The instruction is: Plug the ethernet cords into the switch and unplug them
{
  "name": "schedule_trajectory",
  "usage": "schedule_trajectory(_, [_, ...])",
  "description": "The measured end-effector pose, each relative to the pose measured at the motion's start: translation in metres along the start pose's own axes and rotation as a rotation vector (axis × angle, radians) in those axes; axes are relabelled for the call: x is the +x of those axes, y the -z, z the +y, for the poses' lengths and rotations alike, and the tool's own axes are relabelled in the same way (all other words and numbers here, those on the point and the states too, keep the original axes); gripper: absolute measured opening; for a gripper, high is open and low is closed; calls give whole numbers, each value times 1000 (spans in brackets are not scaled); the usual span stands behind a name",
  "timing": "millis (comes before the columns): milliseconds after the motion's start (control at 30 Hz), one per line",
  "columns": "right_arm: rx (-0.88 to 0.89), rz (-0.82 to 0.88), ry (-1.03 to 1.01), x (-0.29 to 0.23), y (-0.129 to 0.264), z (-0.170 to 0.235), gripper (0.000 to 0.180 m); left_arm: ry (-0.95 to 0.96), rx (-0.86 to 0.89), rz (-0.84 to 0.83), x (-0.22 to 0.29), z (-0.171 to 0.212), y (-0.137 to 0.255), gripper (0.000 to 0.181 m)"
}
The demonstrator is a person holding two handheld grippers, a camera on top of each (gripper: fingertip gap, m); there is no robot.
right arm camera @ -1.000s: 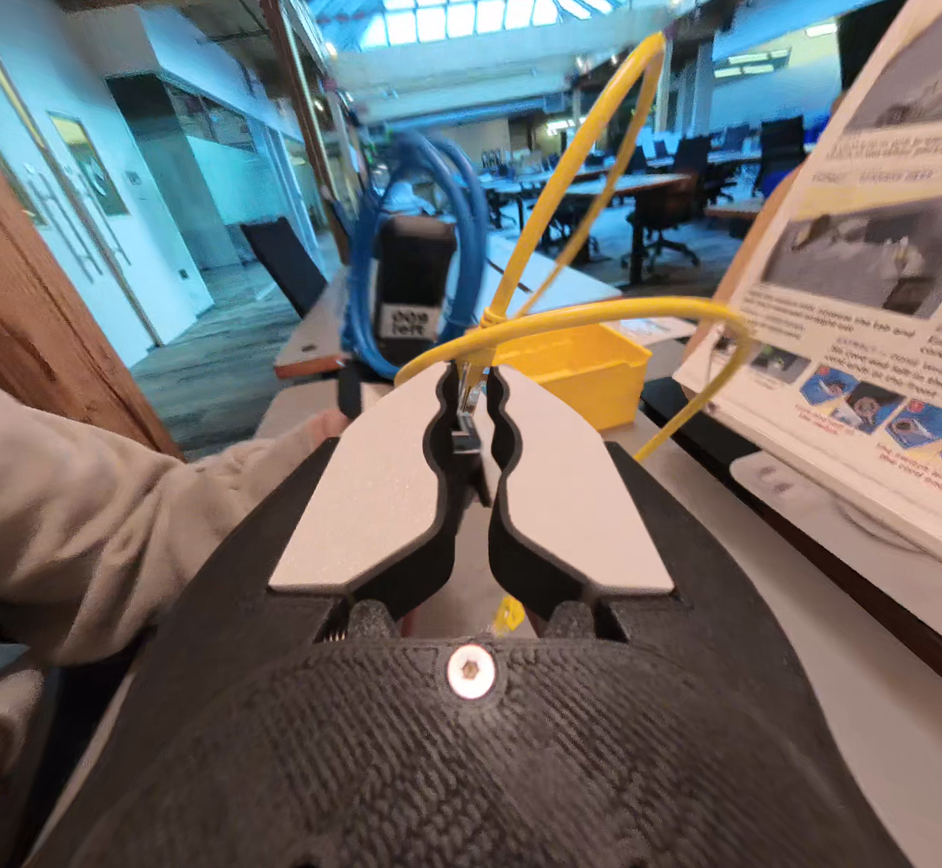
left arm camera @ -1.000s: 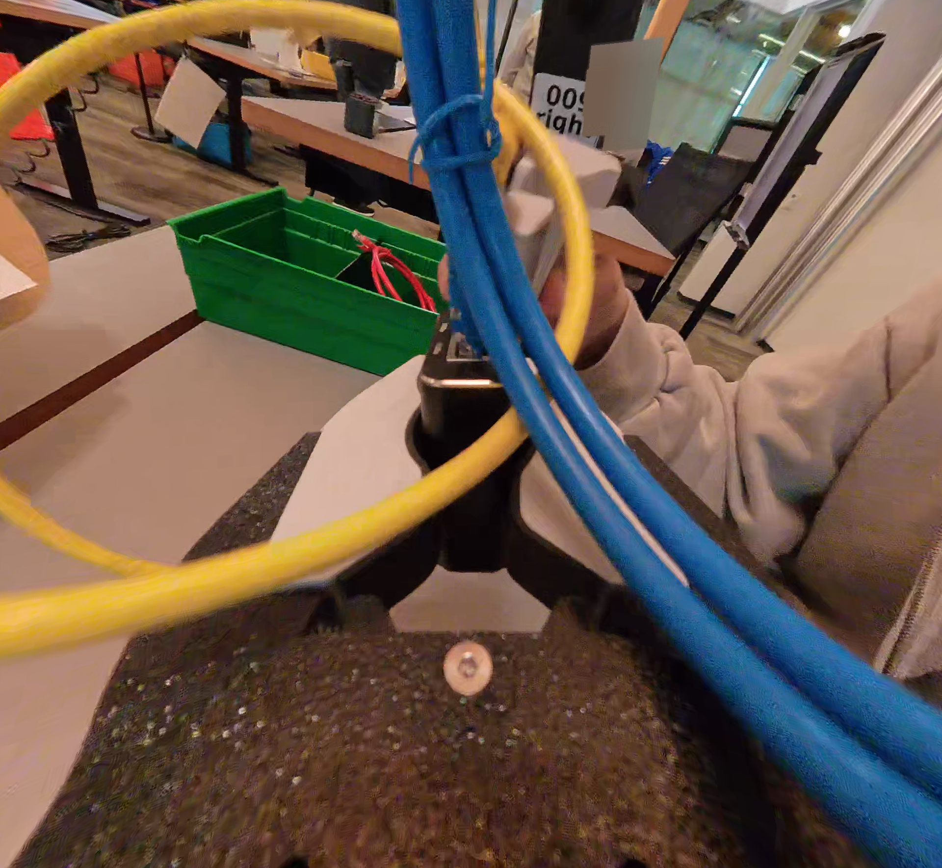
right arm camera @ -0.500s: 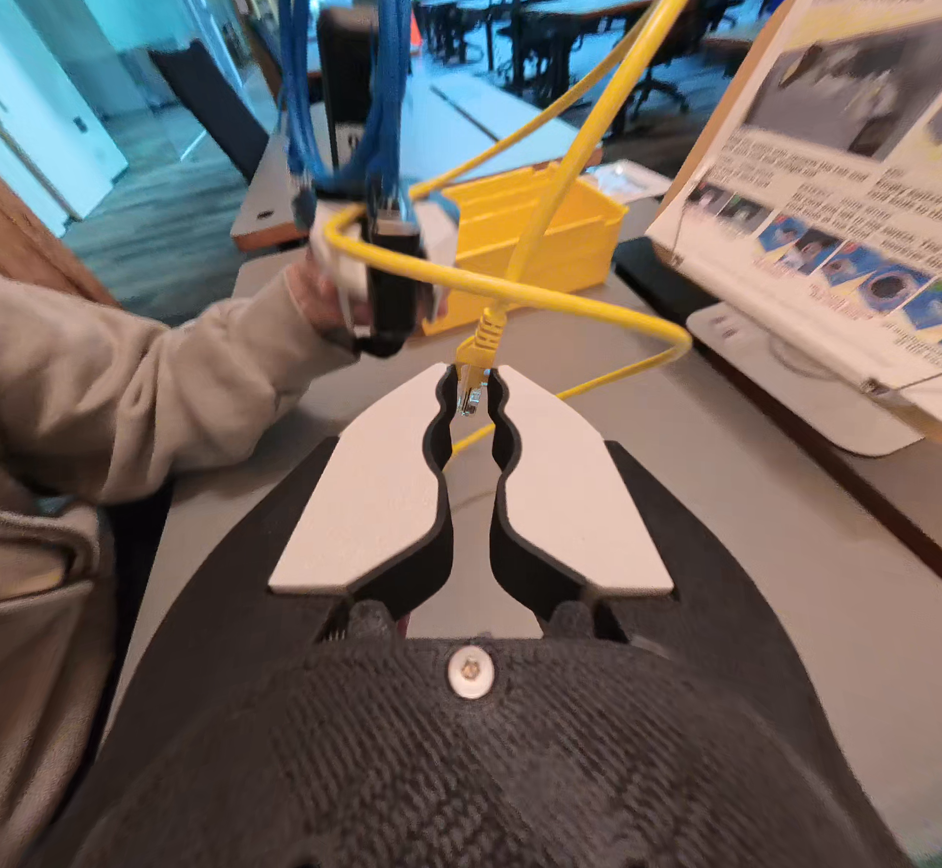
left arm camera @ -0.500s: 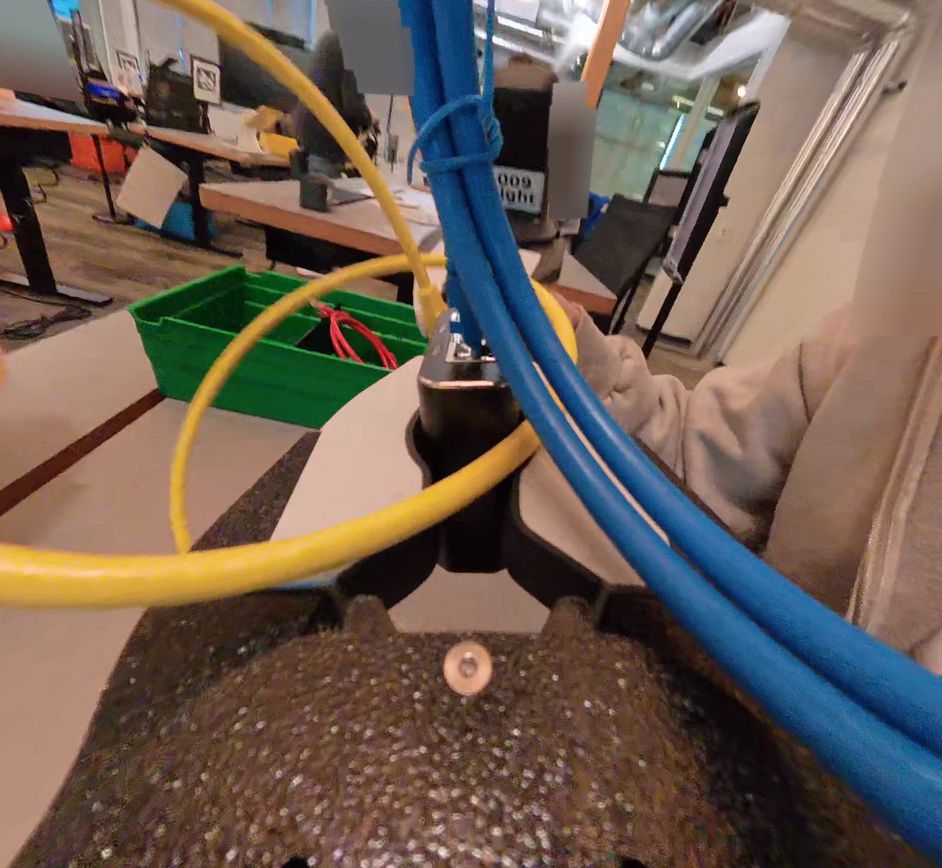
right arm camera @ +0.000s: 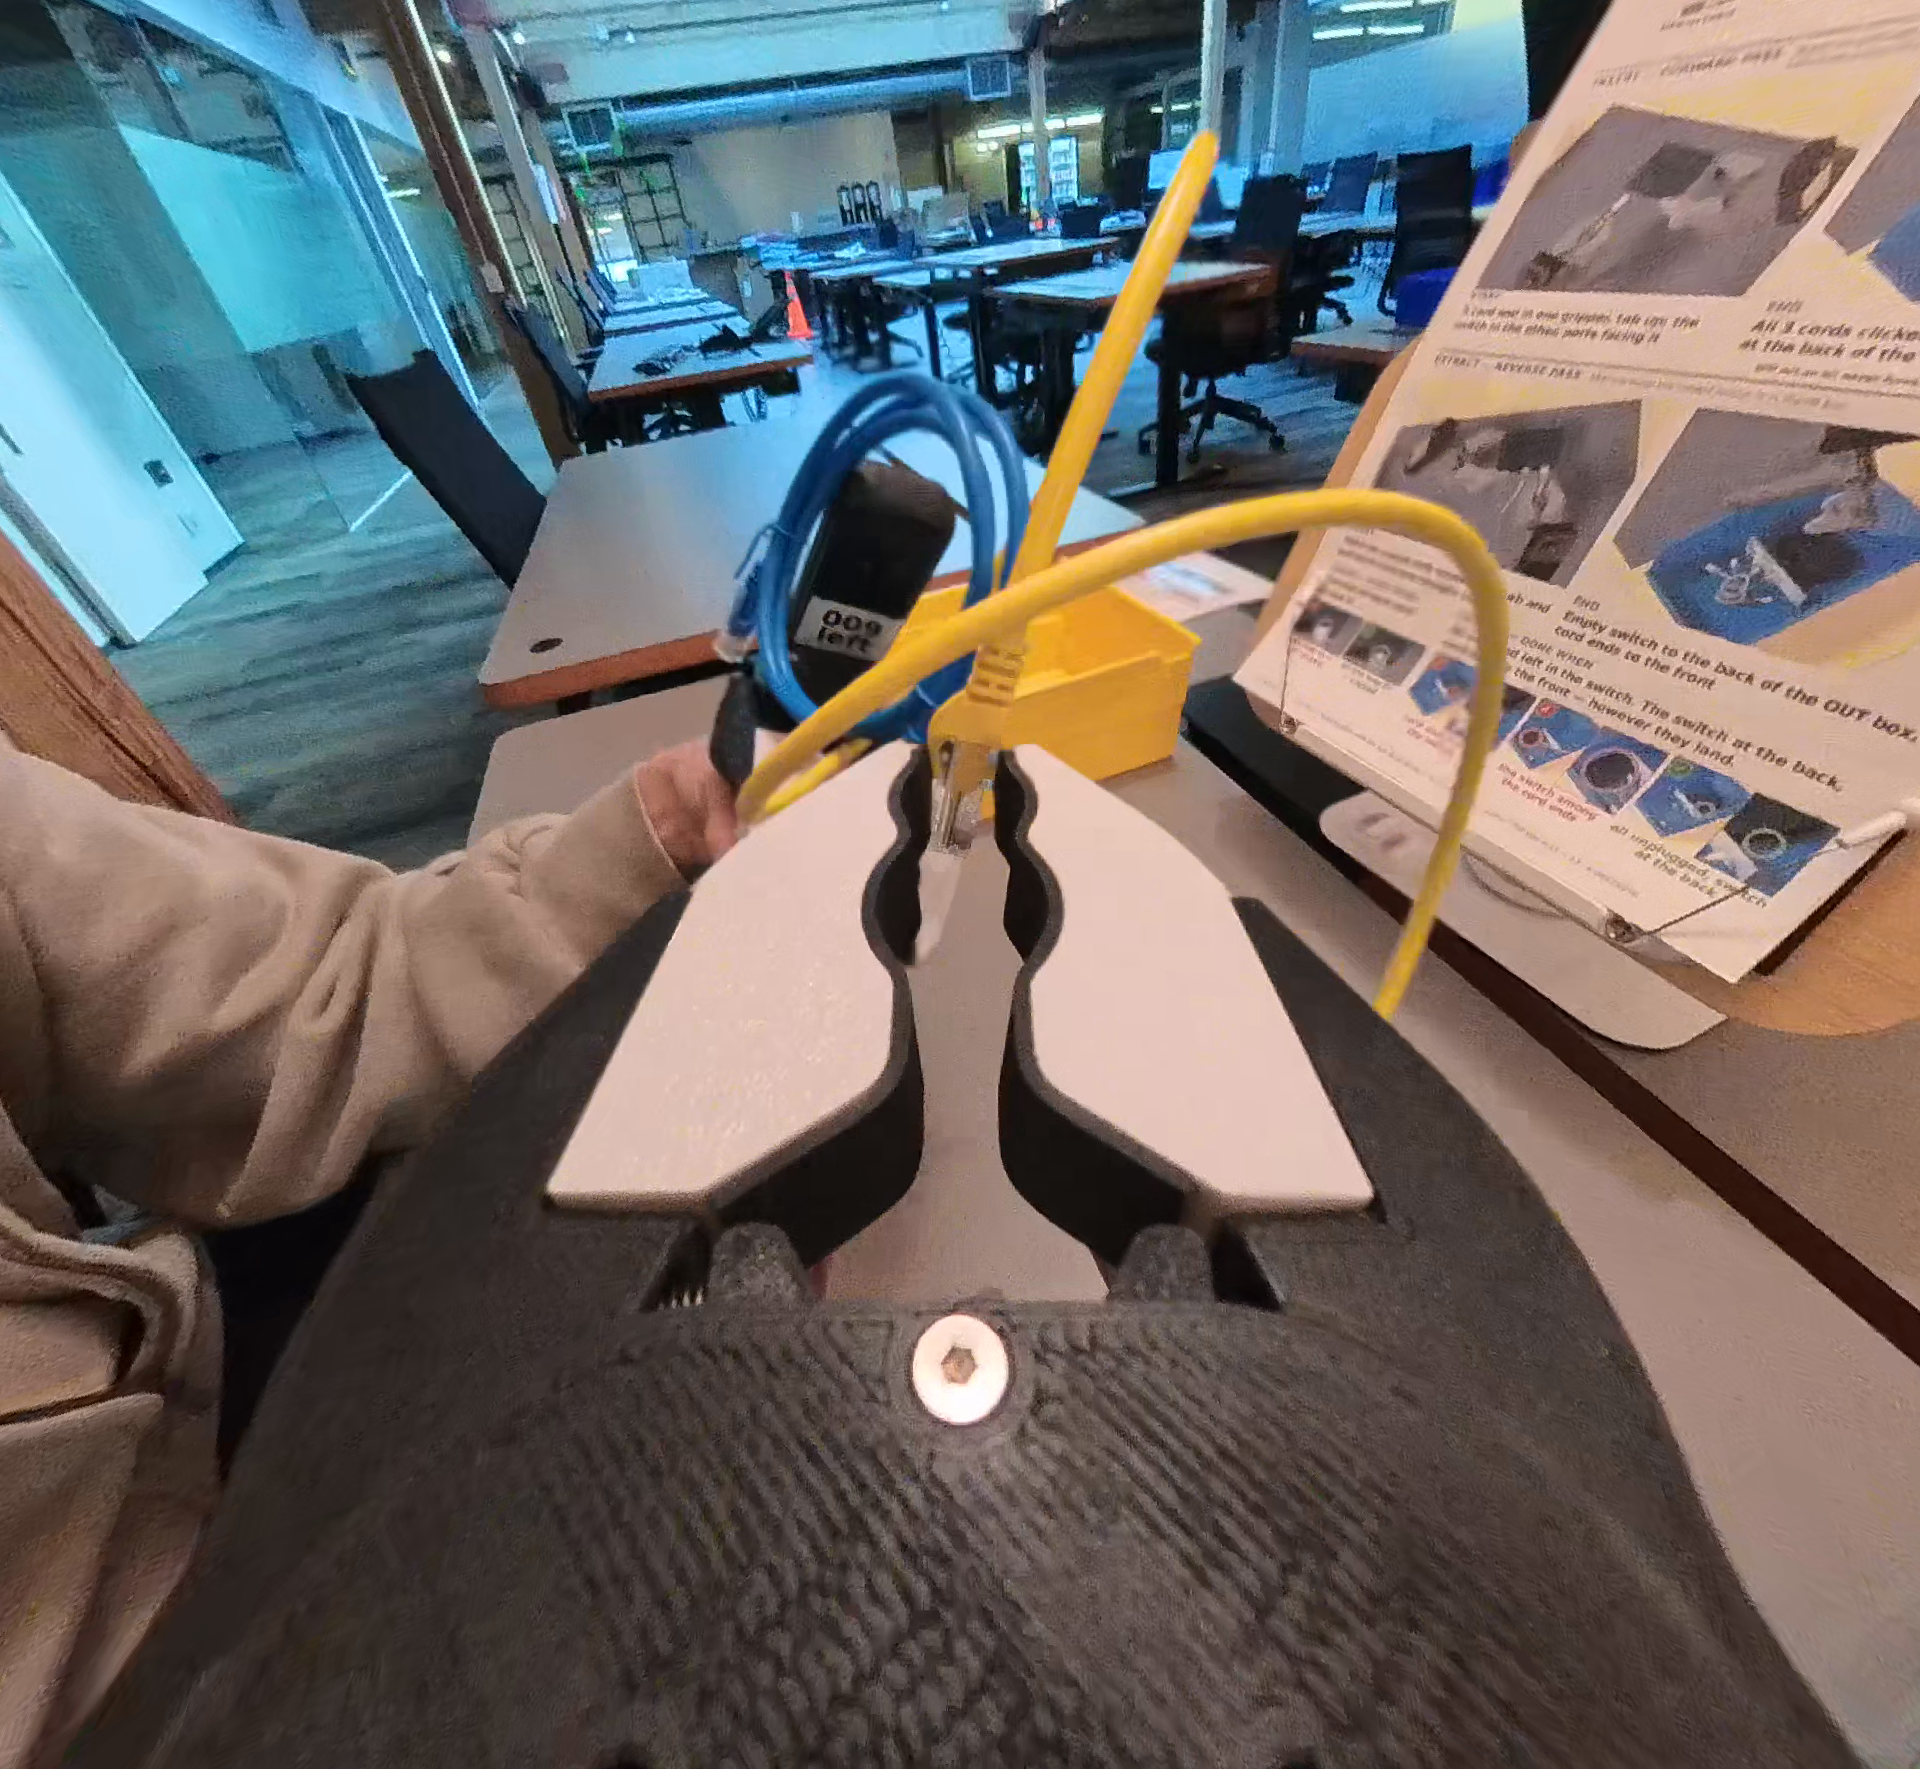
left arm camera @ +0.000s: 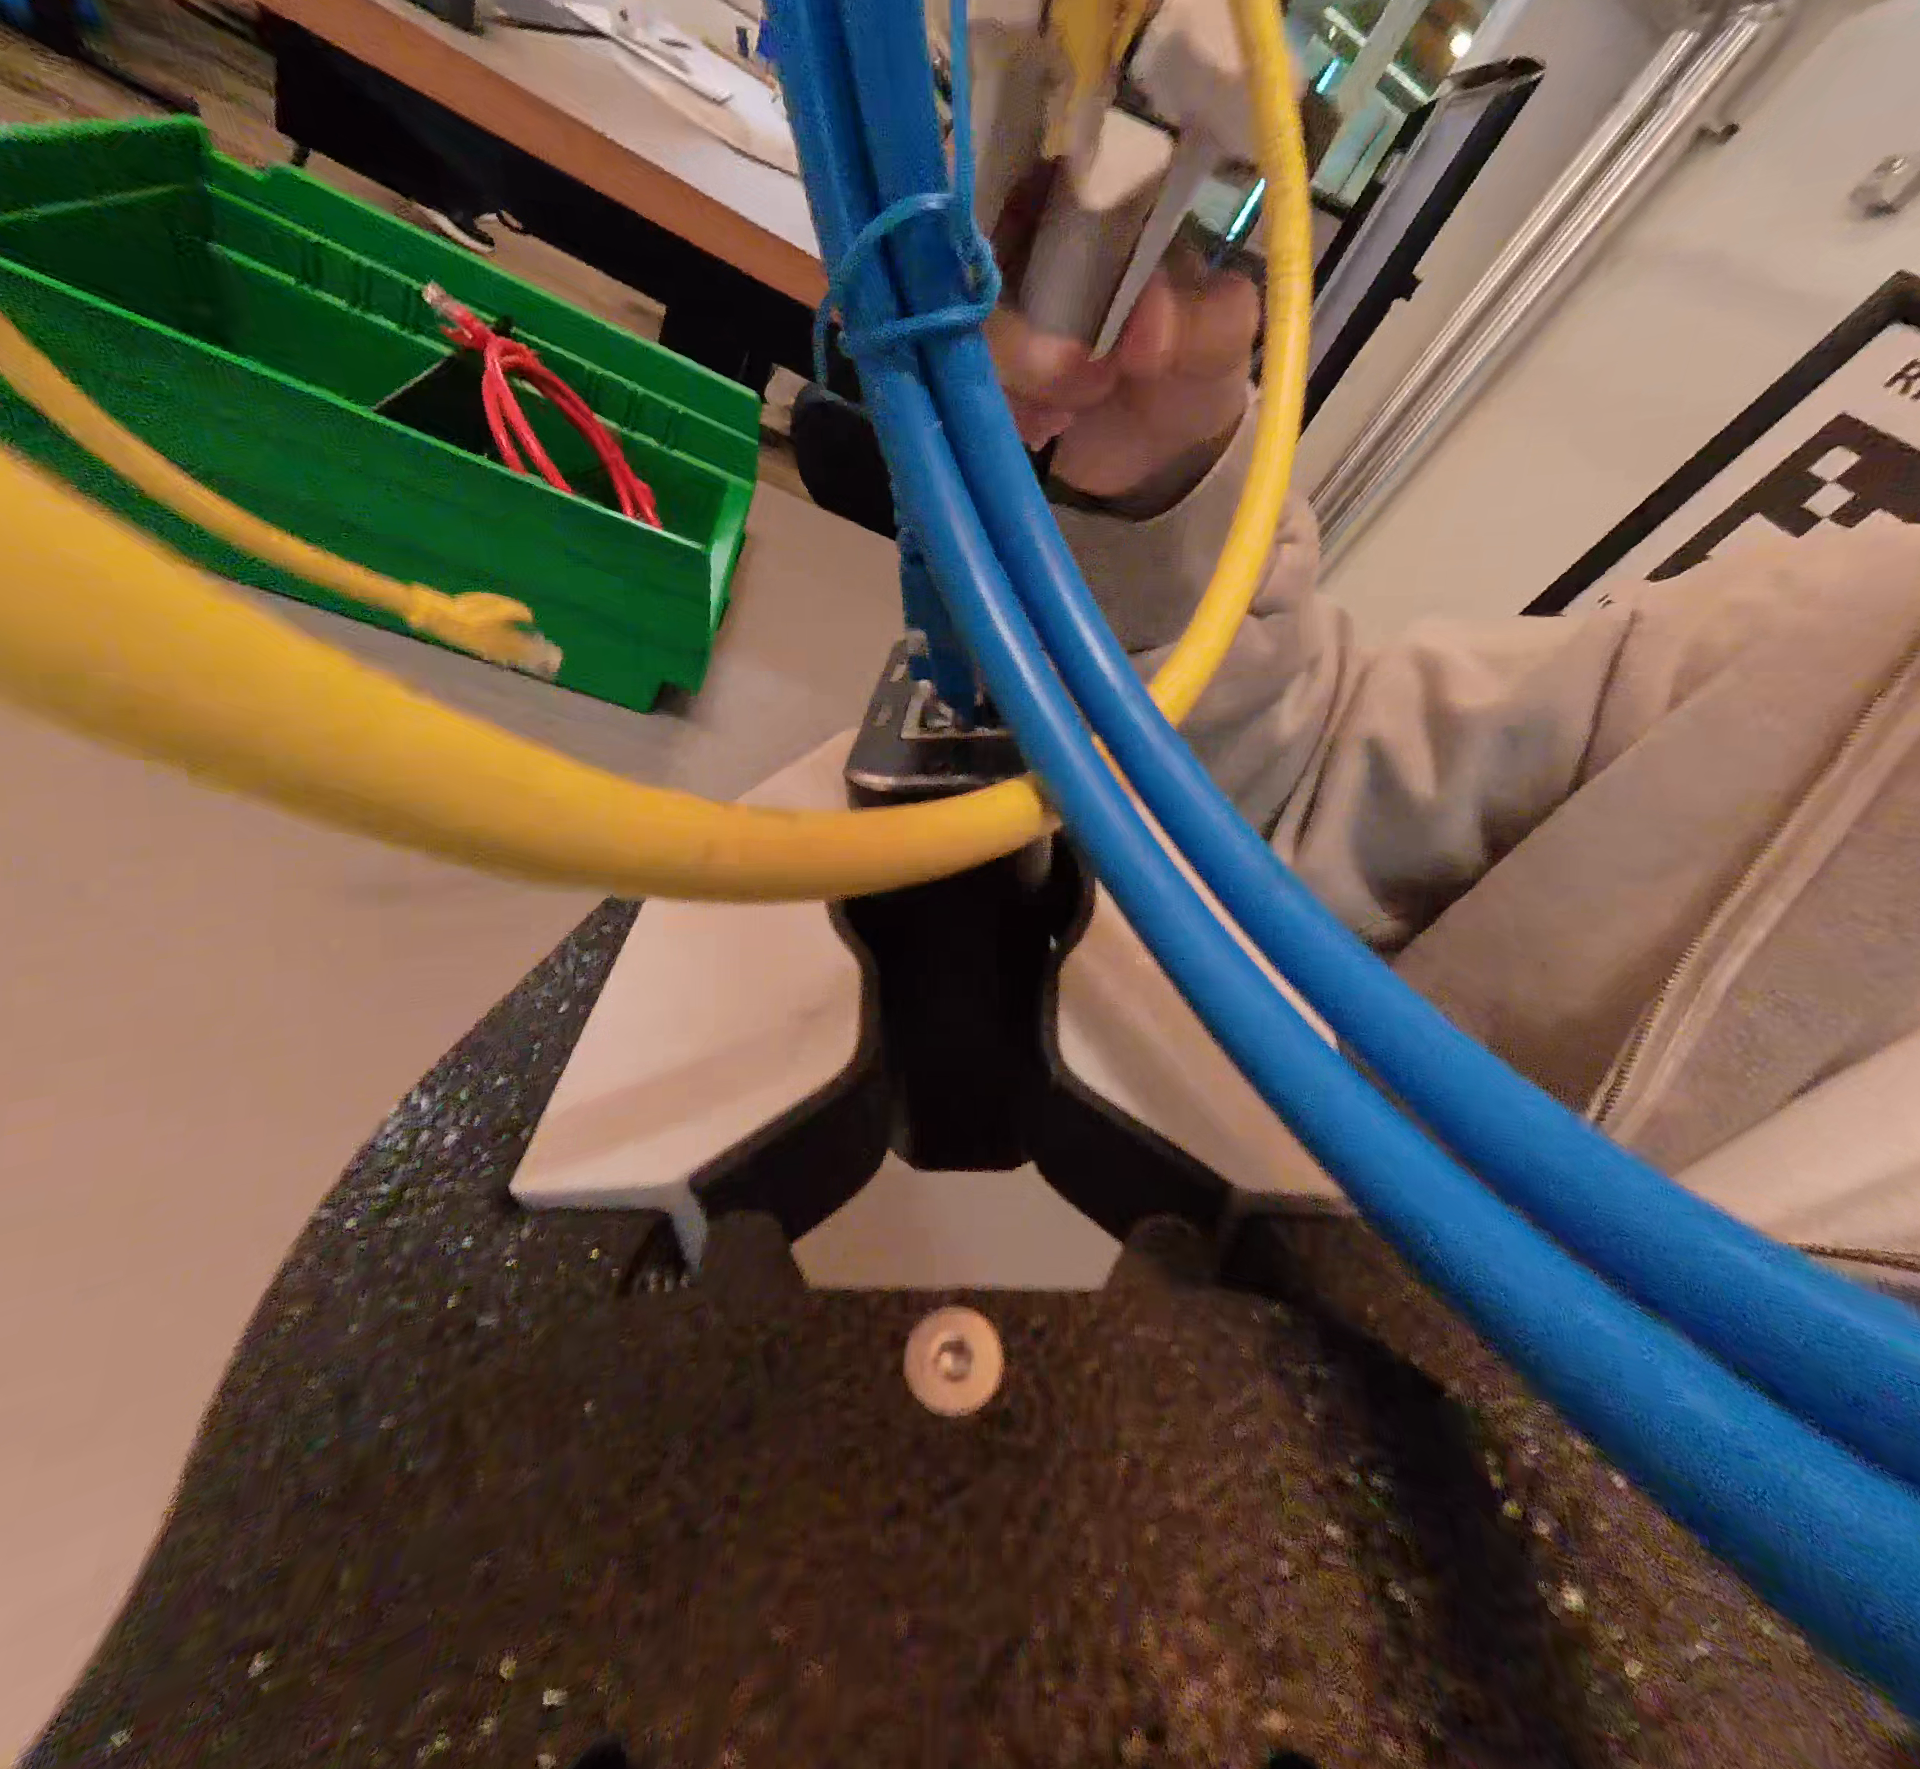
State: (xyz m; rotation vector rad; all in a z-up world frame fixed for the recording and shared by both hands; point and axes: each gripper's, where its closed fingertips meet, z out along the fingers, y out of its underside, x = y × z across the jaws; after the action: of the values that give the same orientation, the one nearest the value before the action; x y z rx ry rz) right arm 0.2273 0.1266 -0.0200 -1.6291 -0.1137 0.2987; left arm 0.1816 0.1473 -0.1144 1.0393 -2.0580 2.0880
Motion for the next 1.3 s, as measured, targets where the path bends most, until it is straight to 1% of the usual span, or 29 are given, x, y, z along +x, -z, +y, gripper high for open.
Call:
schedule_trajectory(67, [17, -19, 3, -9, -1, -9, 12, 3, -47, -25, -6, 9, -5, 25])
schedule_trajectory(100, [-5, -11, 18, -12, -3, -9, 13, 14, -63, -57, -12, 11, -6, 24])
schedule_trajectory(167, [-73, 24, 56, -14, -6, -2, 13, 16, -67, -119, -20, 11, -4, 24])
schedule_trajectory(233, [-122, 11, 59, -20, -10, 8, 13, -1, -57, -124, -19, 8, -3, 24])
schedule_trajectory(333, [-106, -44, 24, -34, -13, 10, 13, -13, -71, -206, -28, 9, 2, 27])
schedule_trajectory(433, [-60, -79, 12, -47, -9, 0, 13, 2, -97, -309, -43, 14, 8, 24])
schedule_trajectory(500, [-50, -52, 32, -50, -3, -7, 13, 12, -105, -338, -48, 16, 11, 29])
schedule_trajectory(533, [-41, -39, 43, -51, 0, -11, 12, 14, -109, -346, -50, 17, 12, 26])
schedule_trajectory(600, [-11, -42, 44, -56, 6, -21, 12, 12, -127, -353, -51, 19, 12, 26])
schedule_trajectory(667, [-27, -10, 65, -55, 8, -21, 12, 0, -149, -361, -50, 21, 11, 26])
schedule_trajectory(733, [-28, -37, 54, -62, 9, -22, 12, -13, -188, -400, -54, 26, 12, 26])
schedule_trajectory(867, [56, -51, 57, -70, 26, -43, 12, -72, -292, -532, -68, 37, 22, 26])
schedule_trajectory(900, [94, -71, 45, -74, 32, -51, 12, -79, -342, -601, -76, 42, 28, 26])
schedule_trajectory(933, [132, -82, 39, -77, 37, -59, 12, -85, -409, -715, -88, 48, 39, 26])
schedule_trajectory(967, [152, -77, 39, -80, 41, -64, 12, -90, -490, -832, -100, 56, 52, 26])
schedule_trajectory(1000, [145, -68, 50, -81, 40, -64, 12, -92, -549, -898, -106, 62, 60, 26])
schedule_trajectory(1033, [130, -63, 62, -83, 39, -64, 12, -91, -560, -904, -107, 64, 60, 26])
schedule_trajectory(1100, [99, -30, 89, -80, 37, -63, 12, -95, -511, -883, -106, 59, 54, 26])
schedule_trajectory(1133, [112, -30, 85, -80, 40, -68, 12, -100, -524, -933, -109, 58, 60, 26])
schedule_trajectory(1167, [140, -54, 54, -83, 41, -74, 12, -106, -568, -1017, -113, 59, 71, 26])
schedule_trajectory(1200, [127, -66, 16, -86, 36, -73, 12, -104, -595, -1074, -115, 60, 80, 26])
schedule_trajectory(1233, [91, -90, 10, -91, 26, -65, 12, -85, -574, -1067, -114, 59, 80, 26])
schedule_trajectory(1300, [-40, -161, 13, -105, -3, -33, 12, 7, -442, -886, -104, 55, 58, 26])
